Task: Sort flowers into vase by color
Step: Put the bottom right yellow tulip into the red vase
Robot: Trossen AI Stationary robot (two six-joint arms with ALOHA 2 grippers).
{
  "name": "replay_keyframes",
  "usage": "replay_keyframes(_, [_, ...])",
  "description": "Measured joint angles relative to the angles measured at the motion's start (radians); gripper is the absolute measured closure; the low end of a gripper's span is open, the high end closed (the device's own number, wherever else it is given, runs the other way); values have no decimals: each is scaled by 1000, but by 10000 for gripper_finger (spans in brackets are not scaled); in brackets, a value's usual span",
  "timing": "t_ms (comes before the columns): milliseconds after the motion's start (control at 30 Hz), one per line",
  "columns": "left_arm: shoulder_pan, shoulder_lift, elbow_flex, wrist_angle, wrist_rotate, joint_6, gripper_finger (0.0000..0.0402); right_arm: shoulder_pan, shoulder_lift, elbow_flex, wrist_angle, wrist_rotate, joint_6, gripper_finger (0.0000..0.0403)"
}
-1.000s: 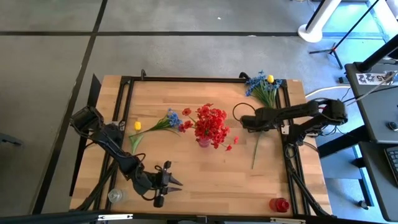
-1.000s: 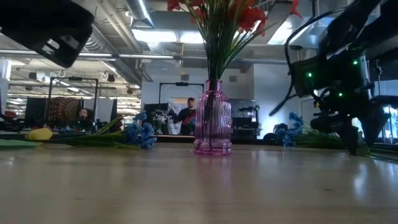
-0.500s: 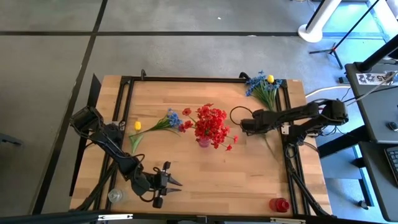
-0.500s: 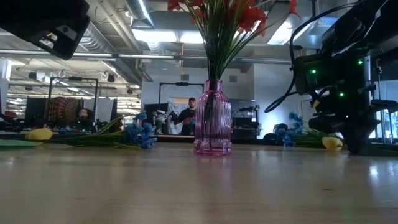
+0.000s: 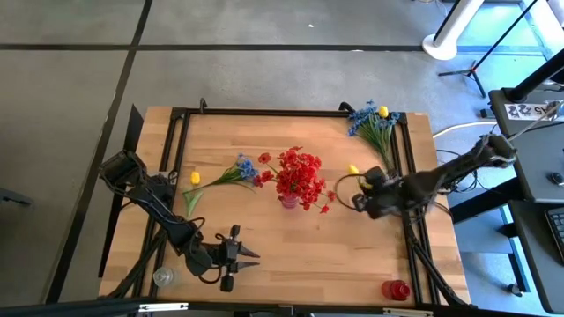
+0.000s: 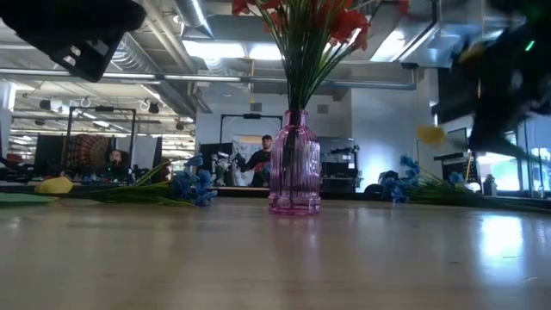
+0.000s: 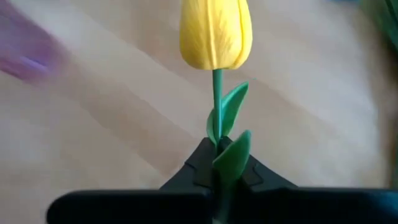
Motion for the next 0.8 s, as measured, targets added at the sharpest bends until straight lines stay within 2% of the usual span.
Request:
replay_keyframes(100, [3, 0, 0, 35, -5, -23, 321, 122, -145, 0, 26, 134, -28, 398])
replay_keyframes(200, [9, 0, 0, 76, -5, -26, 321, 246, -272, 0, 46, 217, -98, 395])
replay_keyframes(367, [29, 0, 0, 141, -5, -28, 321, 422, -413, 0, 154, 263, -312, 398])
replay_keyframes(433, [38, 0, 0, 163, -5, -28, 321, 486, -449, 0, 249, 243, -453, 399])
replay_keyframes(600, [59, 0, 0, 214, -5, -31, 321, 624, -526, 0, 561, 116, -778, 396])
replay_keyframes(800, [63, 0, 0, 225, -3, -43, 321, 761, -527, 2, 881, -62, -1086, 400])
